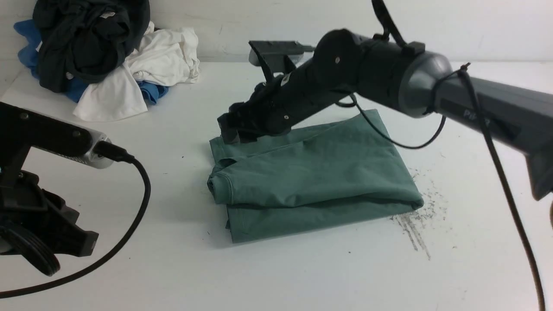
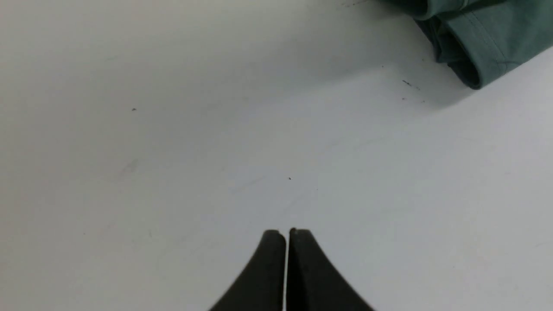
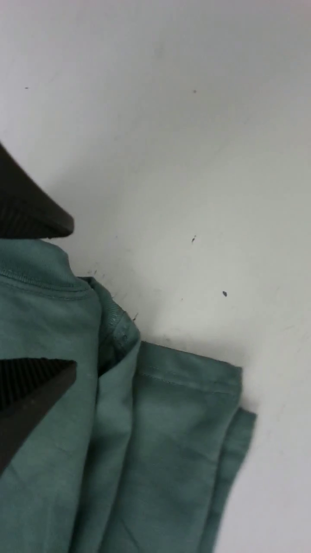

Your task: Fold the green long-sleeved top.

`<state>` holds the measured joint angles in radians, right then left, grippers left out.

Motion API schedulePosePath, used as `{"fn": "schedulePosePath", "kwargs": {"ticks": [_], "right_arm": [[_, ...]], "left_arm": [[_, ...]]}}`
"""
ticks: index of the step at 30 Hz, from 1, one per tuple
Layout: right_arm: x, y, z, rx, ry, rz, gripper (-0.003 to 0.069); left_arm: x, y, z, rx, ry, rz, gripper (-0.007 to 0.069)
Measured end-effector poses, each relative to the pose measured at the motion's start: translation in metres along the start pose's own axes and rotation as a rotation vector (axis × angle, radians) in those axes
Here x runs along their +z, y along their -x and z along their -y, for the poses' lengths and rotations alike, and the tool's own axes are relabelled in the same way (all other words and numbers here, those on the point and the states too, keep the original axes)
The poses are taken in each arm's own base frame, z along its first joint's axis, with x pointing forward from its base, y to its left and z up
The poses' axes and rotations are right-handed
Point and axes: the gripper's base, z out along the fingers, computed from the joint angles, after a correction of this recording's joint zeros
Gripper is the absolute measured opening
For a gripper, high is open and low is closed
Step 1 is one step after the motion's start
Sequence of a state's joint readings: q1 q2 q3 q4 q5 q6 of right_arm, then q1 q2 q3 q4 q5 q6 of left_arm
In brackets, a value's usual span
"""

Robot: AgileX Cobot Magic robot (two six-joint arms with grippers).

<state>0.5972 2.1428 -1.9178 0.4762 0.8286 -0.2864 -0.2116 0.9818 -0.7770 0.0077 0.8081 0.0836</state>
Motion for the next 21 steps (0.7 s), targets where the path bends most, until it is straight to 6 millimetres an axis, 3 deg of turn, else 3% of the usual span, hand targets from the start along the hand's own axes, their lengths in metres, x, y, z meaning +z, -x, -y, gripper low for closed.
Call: {"fn": "schedulePosePath", "kwargs": {"ticks": [4,6,7,11,14,18,21], "right_arm": [[-0.001,-0.007,0.001,-0.052,-0.005,-0.094,0.0318],[0.016,-0.021,0.004,-0.030,0.022,-0.185,0.0235],[0.018,-0.023,0.004,-0.028,0.026,-0.192,0.0226],[0.063,-0.051,0.005,0.039,0.145,-0.283,0.0045],[0.070,-0.054,0.000,0.036,0.192,-0.275,0.0003],[0.042,-0.029,-0.006,-0.018,0.204,-0.185,-0.0012],[-0.029,0.013,0.000,-0.153,0.102,-0.078,-0.0015]], "left_arm": [[0.000,0.000,0.000,0.000,0.000,0.004,-0.0008],[0.000,0.001,0.000,-0.001,0.000,0.014,-0.0008],[0.000,0.001,0.000,-0.001,0.000,0.016,-0.0008],[0.000,0.003,0.001,-0.009,-0.007,0.030,-0.0008],[0.000,0.003,0.001,-0.013,-0.010,0.031,-0.0008],[0.001,0.004,0.003,-0.039,-0.035,0.041,-0.0008],[0.013,0.016,0.011,-0.102,-0.134,0.037,-0.0008]]}}
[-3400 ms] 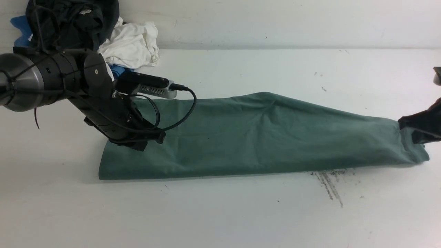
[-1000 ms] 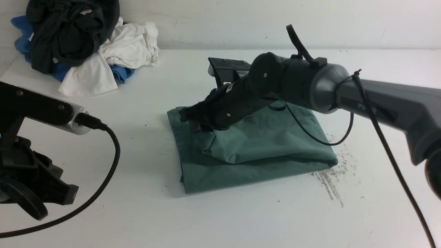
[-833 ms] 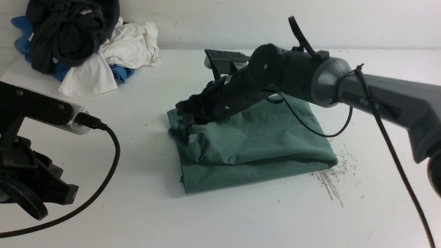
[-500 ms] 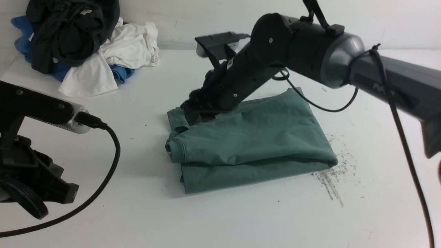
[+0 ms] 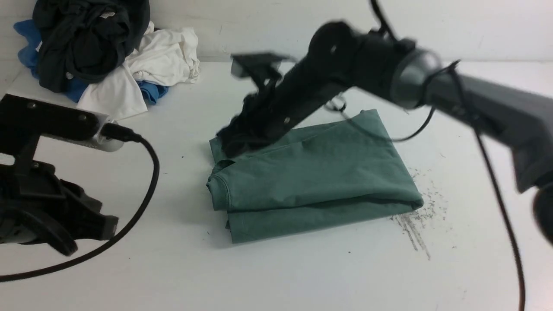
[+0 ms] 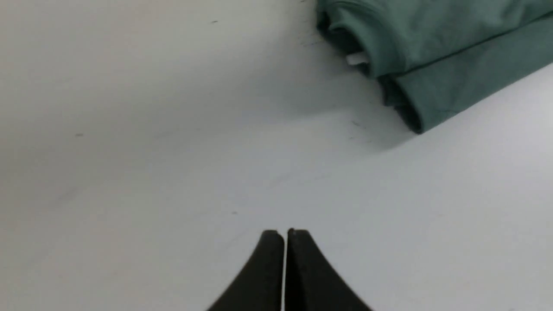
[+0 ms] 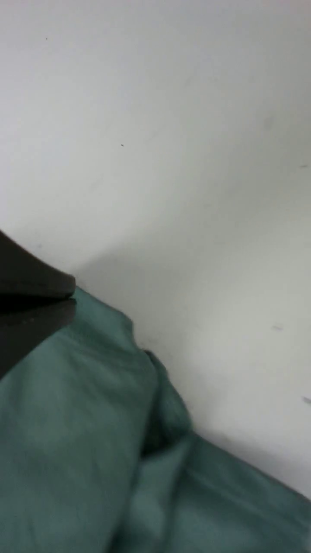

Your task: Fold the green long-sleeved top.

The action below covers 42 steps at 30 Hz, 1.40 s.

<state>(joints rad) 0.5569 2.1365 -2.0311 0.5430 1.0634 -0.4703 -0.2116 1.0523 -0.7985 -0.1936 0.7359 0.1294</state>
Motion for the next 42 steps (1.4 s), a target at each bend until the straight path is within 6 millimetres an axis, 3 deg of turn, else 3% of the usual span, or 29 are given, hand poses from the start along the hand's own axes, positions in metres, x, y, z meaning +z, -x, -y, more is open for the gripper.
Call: {"fn": "schedulePosePath", "kwargs": {"ticks": [2,3,4,5,6,7,9,12,16,17,18,20,26,34,38,42], "right_arm": [[-0.046,0.008,0.009,-0.050,-0.106,0.019,-0.0014],[-0.050,0.008,0.010,-0.055,-0.117,0.018,-0.0014],[-0.077,0.006,0.024,-0.053,-0.203,0.002,-0.0014],[-0.080,0.005,0.026,-0.045,-0.213,-0.001,-0.0014],[-0.095,-0.007,0.051,0.016,-0.284,-0.040,-0.0014],[-0.095,-0.008,0.054,0.026,-0.290,-0.045,-0.0014],[-0.092,-0.036,0.091,0.155,-0.323,-0.109,-0.0014],[-0.065,-0.075,0.120,0.261,-0.289,-0.195,-0.0014],[-0.028,-0.106,0.127,0.310,-0.242,-0.248,-0.0014],[-0.028,-0.106,0.127,0.309,-0.243,-0.245,-0.0014],[-0.020,-0.114,0.130,0.323,-0.250,-0.248,-0.0014],[-0.020,-0.114,0.130,0.319,-0.257,-0.240,-0.0014],[-0.032,-0.108,0.128,0.278,-0.294,-0.230,-0.0014],[-0.069,-0.091,0.114,0.208,-0.353,-0.177,-0.0014],[-0.104,-0.076,0.097,0.163,-0.391,-0.108,-0.0014],[-0.118,-0.070,0.090,0.149,-0.403,-0.077,-0.0014]], "left_arm": [[0.013,0.011,0.005,-0.015,-0.072,-0.019,-0.0008],[0.013,0.012,0.006,-0.015,-0.080,-0.013,-0.0008],[0.029,0.022,0.010,-0.015,-0.147,-0.037,-0.0008],[0.031,0.023,0.010,-0.016,-0.147,-0.042,-0.0008],[0.047,0.035,0.014,-0.008,-0.214,-0.051,-0.0008],[0.050,0.035,0.014,-0.009,-0.221,-0.057,-0.0008],[0.077,0.048,0.021,0.019,-0.292,-0.078,-0.0008],[0.118,0.055,0.037,0.080,-0.356,-0.135,-0.0008],[0.165,0.051,0.059,0.155,-0.388,-0.239,-0.0008],[0.167,0.050,0.058,0.156,-0.386,-0.247,-0.0008],[0.191,0.046,0.062,0.186,-0.370,-0.306,-0.0008],[0.205,0.044,0.060,0.196,-0.346,-0.342,-0.0008],[0.219,0.055,0.052,0.237,-0.244,-0.340,-0.0008],[0.214,0.081,0.050,0.255,-0.182,-0.277,-0.0008],[0.204,0.070,0.065,0.269,-0.259,-0.451,-0.0008],[0.198,0.056,0.090,0.334,-0.311,-0.558,-0.0008]]}}
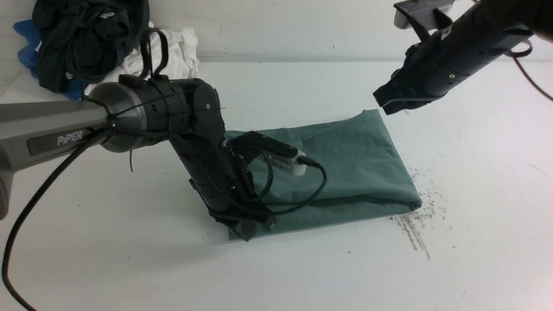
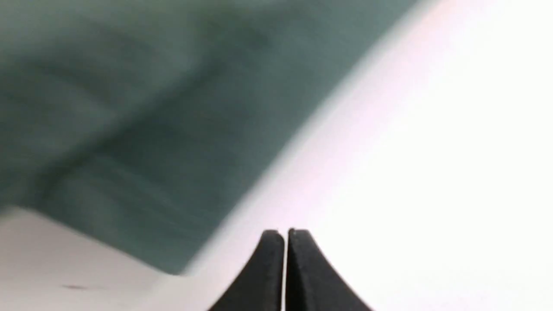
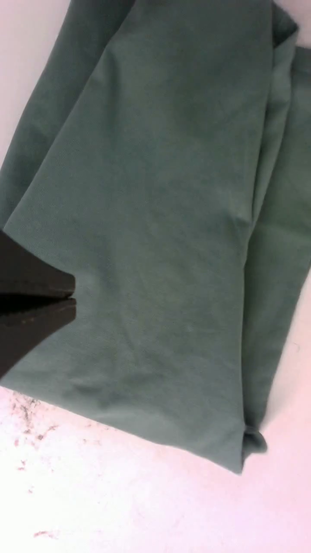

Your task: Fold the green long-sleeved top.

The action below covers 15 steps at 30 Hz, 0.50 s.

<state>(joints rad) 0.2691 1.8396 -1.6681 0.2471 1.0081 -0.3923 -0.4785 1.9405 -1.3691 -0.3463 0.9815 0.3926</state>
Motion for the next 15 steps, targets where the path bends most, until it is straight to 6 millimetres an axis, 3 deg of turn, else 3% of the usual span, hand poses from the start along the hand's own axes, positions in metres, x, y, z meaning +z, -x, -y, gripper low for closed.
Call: {"fn": "schedulePosePath", "kwargs": {"ticks": [5,10,15], "right_arm": [[-0.002,0.000,0.000,-0.003,-0.001,-0.003,-0.0014],[-0.002,-0.001,-0.001,-0.003,0.003,-0.013,-0.0014],[-0.002,-0.002,-0.001,-0.004,0.002,-0.017,-0.0014]], "left_arm": [[0.013,0.004,0.024,0.087,0.023,-0.016,-0.0008],[0.035,0.004,0.015,0.079,0.066,-0.062,-0.0008],[0.036,0.005,0.008,0.064,0.128,-0.062,-0.0008]]}}
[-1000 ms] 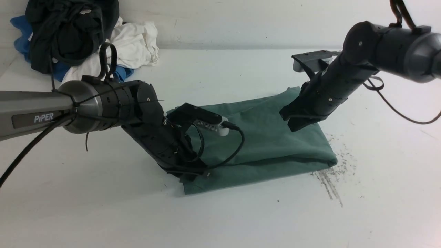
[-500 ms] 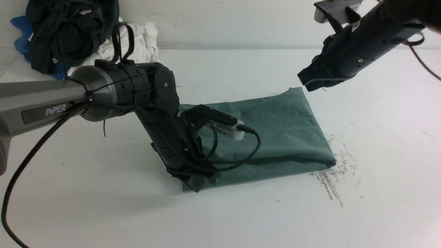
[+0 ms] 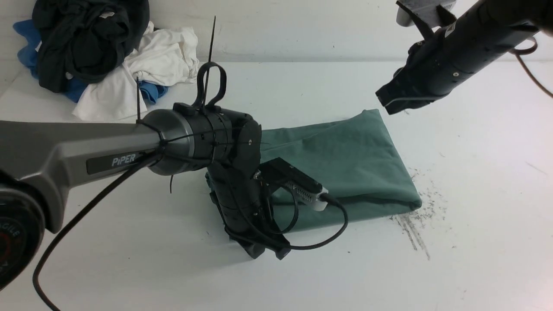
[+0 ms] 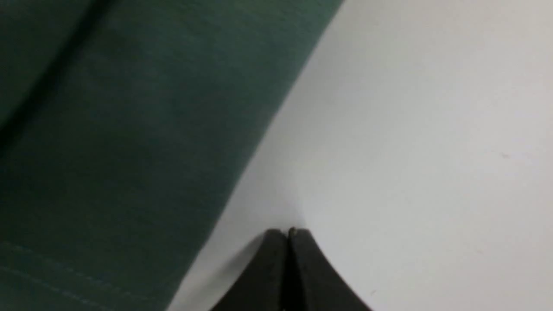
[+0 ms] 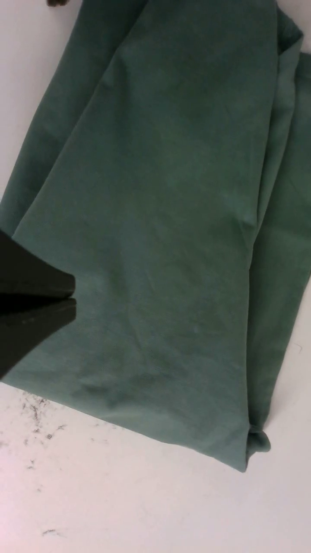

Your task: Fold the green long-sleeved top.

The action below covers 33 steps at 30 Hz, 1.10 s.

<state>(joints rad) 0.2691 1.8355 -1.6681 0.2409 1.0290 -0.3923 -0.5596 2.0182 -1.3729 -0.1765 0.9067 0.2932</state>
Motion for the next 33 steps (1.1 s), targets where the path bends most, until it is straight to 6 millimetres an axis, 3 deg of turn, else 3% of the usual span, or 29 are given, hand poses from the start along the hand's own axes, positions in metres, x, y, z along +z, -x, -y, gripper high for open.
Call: {"fn": "schedulePosePath", "kwargs": {"ticks": [13,17,21,22,23,24,25,26,28,32,33], "right_arm": [[-0.008,-0.004,-0.002,-0.008,0.008,-0.040,-0.0014],[-0.030,-0.006,-0.005,-0.009,-0.016,-0.045,-0.0014],[-0.093,-0.015,-0.007,0.005,-0.144,-0.031,-0.0014],[-0.097,-0.015,-0.007,0.007,-0.152,-0.027,-0.0014],[-0.129,-0.021,-0.010,0.030,-0.213,0.014,-0.0014],[-0.149,-0.026,-0.012,0.040,-0.254,0.052,-0.0014],[-0.154,-0.028,-0.013,0.037,-0.262,0.058,-0.0014],[-0.190,-0.043,-0.019,0.056,-0.330,0.132,-0.0014],[-0.220,-0.064,-0.027,0.081,-0.377,0.211,-0.0014],[-0.249,-0.111,-0.043,0.109,-0.409,0.340,-0.0014],[-0.250,-0.136,-0.052,0.108,-0.402,0.405,-0.0014]], "left_arm": [[-0.005,0.007,-0.016,-0.075,0.181,0.096,-0.0008],[-0.020,0.006,-0.016,-0.121,0.204,0.117,-0.0008],[-0.082,-0.006,-0.007,-0.140,0.233,0.232,-0.0007],[-0.086,-0.007,-0.006,-0.138,0.235,0.241,-0.0007],[-0.124,-0.020,0.001,-0.139,0.255,0.335,-0.0007],[-0.144,-0.030,0.005,-0.139,0.270,0.392,-0.0007],[-0.142,-0.031,0.004,-0.137,0.272,0.389,-0.0007],[-0.176,-0.056,0.011,-0.143,0.308,0.493,-0.0007],[-0.198,-0.087,0.017,-0.154,0.350,0.586,-0.0007],[-0.227,-0.143,0.028,-0.173,0.399,0.791,-0.0007],[-0.231,-0.172,0.033,-0.171,0.412,0.884,-0.0007]]}}
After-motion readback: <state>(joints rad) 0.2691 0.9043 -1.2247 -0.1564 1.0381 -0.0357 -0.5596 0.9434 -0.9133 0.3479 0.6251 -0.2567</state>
